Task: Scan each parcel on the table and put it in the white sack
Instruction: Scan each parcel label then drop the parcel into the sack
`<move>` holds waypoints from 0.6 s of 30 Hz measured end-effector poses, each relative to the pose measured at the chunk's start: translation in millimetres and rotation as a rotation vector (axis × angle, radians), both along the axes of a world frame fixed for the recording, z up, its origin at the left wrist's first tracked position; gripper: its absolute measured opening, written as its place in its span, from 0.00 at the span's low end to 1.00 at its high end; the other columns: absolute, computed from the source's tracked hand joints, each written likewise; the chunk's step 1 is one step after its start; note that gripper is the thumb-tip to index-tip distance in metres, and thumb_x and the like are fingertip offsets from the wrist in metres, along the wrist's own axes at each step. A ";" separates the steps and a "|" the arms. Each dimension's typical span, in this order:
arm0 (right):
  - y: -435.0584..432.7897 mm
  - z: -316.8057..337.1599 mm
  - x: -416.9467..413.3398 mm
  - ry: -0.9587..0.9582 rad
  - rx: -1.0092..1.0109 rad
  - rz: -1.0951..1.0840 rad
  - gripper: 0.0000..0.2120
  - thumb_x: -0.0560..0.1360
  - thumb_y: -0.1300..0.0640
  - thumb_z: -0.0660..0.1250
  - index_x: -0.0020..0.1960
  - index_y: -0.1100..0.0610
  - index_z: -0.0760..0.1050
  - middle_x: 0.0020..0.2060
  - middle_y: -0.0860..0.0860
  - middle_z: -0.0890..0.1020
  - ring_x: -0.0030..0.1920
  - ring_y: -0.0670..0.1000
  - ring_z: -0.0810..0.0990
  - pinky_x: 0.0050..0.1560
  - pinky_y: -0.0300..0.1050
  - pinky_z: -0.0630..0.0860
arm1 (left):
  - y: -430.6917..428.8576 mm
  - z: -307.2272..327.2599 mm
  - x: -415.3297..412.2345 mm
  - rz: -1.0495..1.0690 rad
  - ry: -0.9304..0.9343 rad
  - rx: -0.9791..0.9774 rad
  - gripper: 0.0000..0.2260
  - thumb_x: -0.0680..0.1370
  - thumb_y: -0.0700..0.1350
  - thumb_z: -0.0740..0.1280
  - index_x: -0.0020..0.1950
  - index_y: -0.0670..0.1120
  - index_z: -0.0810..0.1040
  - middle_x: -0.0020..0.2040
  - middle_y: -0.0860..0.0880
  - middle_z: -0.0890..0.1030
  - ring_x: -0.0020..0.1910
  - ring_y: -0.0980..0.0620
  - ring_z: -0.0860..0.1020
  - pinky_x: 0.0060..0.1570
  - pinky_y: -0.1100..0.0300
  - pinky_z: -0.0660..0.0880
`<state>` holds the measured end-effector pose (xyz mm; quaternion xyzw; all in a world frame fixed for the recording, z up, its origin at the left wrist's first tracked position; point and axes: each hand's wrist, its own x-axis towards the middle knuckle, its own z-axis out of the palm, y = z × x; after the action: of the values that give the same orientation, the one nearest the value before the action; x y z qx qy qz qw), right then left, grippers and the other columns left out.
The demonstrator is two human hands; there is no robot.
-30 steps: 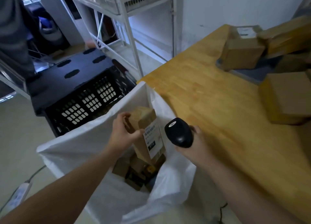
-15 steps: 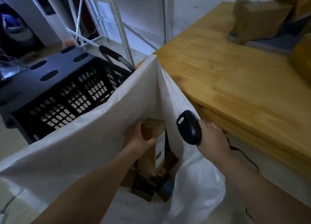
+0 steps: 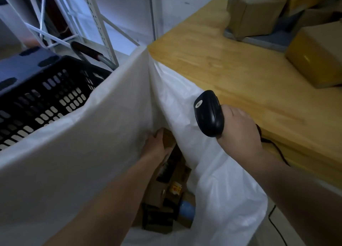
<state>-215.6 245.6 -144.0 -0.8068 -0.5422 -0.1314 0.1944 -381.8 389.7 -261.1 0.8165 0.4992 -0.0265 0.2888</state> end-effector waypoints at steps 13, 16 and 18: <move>-99.2 5.7 -25.2 0.828 -0.033 -0.177 0.10 0.66 0.48 0.70 0.46 0.43 0.73 0.44 0.50 0.79 0.52 0.58 0.77 0.51 0.52 0.73 | -68.8 72.2 -28.2 -0.331 -0.036 -0.060 0.15 0.79 0.53 0.63 0.61 0.46 0.76 0.57 0.47 0.77 0.52 0.47 0.77 0.52 0.52 0.76; -135.6 -8.2 -47.1 1.091 -0.111 -0.415 0.28 0.66 0.47 0.77 0.61 0.55 0.75 0.54 0.52 0.80 0.58 0.55 0.78 0.57 0.49 0.73 | -97.7 94.5 -44.9 -0.381 -0.044 -0.111 0.15 0.80 0.53 0.63 0.60 0.45 0.76 0.56 0.48 0.79 0.51 0.50 0.77 0.50 0.58 0.75; -144.1 -21.6 -63.9 1.254 -0.096 -0.568 0.28 0.67 0.55 0.79 0.64 0.60 0.75 0.52 0.52 0.79 0.58 0.54 0.78 0.55 0.44 0.71 | -111.5 106.3 -54.8 -0.436 -0.002 -0.091 0.16 0.80 0.53 0.62 0.63 0.44 0.75 0.57 0.47 0.78 0.52 0.49 0.77 0.51 0.57 0.75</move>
<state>-279.5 101.5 -165.6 -0.8490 -0.1003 0.3385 0.3932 -436.6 278.2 -154.8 0.8913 0.3088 -0.1101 0.3131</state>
